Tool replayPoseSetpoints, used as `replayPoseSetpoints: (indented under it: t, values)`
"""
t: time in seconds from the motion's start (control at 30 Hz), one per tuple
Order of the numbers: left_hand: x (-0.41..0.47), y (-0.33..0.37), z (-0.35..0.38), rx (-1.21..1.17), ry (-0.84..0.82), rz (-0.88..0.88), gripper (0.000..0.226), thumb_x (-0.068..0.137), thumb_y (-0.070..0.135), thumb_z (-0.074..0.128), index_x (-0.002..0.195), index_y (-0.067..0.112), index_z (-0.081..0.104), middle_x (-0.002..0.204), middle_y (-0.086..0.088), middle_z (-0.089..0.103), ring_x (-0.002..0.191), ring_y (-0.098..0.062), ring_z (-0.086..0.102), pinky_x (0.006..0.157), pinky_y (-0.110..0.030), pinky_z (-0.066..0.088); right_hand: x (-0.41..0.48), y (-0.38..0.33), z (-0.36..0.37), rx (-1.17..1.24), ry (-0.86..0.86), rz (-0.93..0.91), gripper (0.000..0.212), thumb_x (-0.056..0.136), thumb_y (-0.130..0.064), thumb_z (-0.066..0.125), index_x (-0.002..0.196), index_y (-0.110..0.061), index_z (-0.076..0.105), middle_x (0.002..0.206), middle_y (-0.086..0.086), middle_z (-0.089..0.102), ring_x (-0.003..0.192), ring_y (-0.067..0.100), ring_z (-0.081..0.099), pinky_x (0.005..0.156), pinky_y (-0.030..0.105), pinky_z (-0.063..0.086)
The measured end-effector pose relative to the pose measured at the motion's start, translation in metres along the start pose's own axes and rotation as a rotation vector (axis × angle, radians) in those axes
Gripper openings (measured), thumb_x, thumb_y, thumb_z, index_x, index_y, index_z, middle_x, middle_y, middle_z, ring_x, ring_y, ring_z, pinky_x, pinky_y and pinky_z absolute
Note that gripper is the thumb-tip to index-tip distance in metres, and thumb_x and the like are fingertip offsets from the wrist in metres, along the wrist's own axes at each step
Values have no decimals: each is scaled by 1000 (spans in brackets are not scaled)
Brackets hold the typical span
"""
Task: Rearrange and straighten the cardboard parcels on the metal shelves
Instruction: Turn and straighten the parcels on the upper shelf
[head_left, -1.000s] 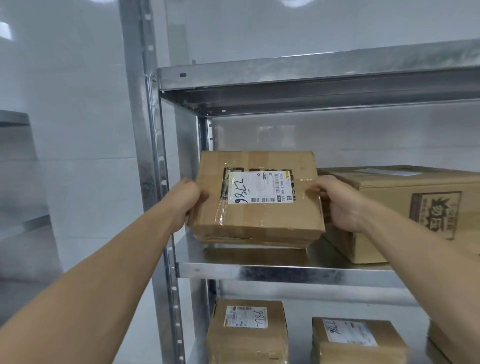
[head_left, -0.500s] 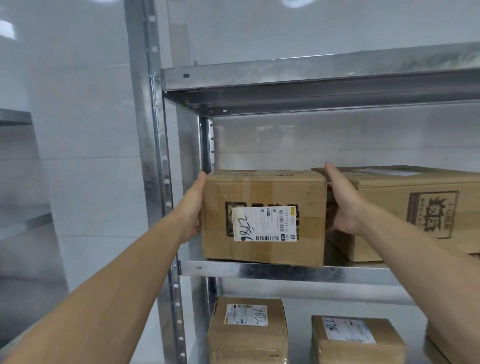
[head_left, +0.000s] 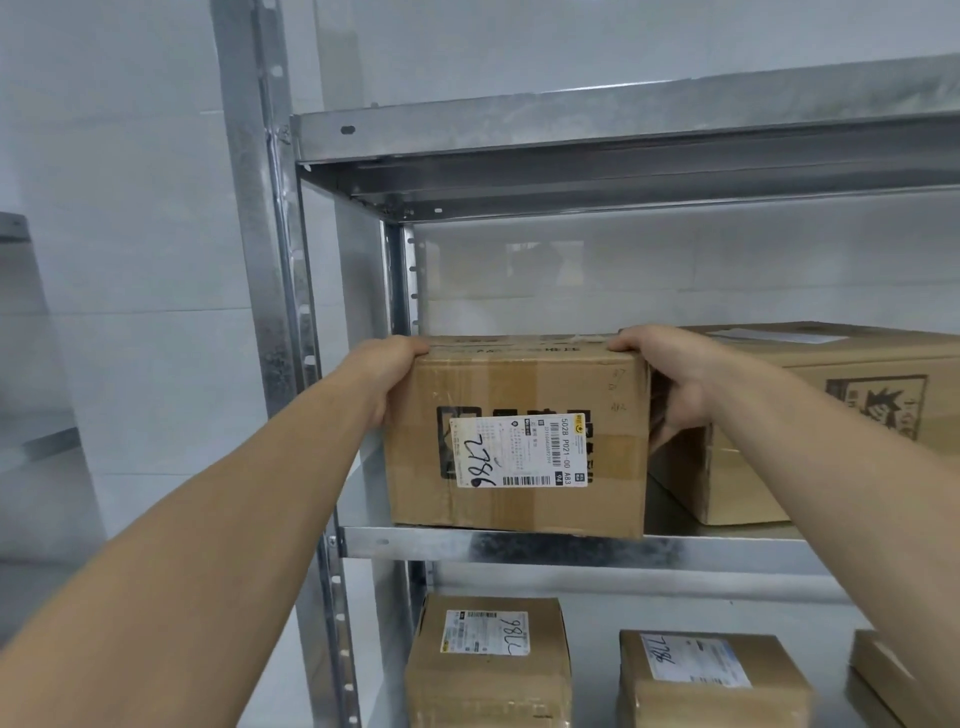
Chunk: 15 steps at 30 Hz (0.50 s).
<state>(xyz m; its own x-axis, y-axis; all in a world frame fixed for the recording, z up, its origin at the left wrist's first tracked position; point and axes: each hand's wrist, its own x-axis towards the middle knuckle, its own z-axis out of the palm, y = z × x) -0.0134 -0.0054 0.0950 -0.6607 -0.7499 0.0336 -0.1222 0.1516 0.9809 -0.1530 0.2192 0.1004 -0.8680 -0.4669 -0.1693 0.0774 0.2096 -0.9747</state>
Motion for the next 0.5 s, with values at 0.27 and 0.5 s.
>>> replayPoseSetpoints:
  t: [0.27,0.5]
  values:
    - [17,1,4,26,35,-11,15,101,24,58,105,12,66,81,-8,73,70,-22,69,54,-31,49,10,-2,6,-64,22,-15,22,99,-39,62,104,-17,57,106,19,64,97,43,60,97,77,42]
    - [21,0,6,-5,49,-14,18,99,24,62,105,10,72,81,-8,77,69,-24,73,56,-32,55,11,-4,9,-62,55,-47,15,103,-31,57,97,-17,57,101,15,63,93,37,62,93,75,45]
